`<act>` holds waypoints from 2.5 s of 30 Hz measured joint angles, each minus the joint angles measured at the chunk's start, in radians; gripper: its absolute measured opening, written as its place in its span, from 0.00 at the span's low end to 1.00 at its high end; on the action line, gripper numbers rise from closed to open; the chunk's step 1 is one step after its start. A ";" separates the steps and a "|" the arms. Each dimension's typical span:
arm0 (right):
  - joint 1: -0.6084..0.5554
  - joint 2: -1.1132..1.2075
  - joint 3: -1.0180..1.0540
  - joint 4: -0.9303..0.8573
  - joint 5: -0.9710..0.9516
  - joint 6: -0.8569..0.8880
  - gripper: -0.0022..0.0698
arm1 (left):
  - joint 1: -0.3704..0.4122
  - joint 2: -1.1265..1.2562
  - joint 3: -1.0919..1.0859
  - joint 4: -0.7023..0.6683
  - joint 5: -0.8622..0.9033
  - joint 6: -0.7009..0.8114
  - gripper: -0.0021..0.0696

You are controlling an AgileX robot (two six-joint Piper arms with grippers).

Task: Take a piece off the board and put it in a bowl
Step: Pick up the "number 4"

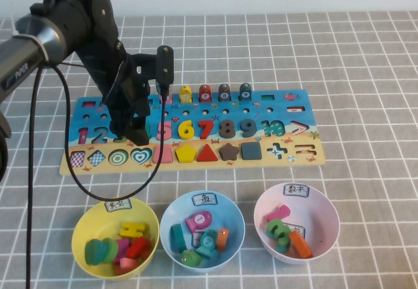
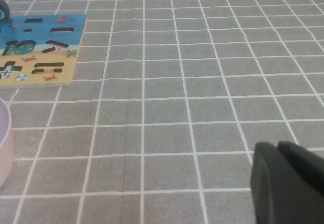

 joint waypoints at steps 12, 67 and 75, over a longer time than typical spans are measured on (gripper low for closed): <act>0.000 0.000 0.000 0.000 0.000 0.000 0.01 | 0.000 0.000 0.000 0.005 -0.032 0.000 0.73; 0.000 0.000 0.000 0.000 0.000 0.000 0.01 | 0.000 0.059 0.000 0.010 -0.098 0.000 0.73; 0.000 0.000 0.000 0.000 0.000 0.000 0.01 | 0.000 0.059 0.000 0.014 -0.124 0.000 0.73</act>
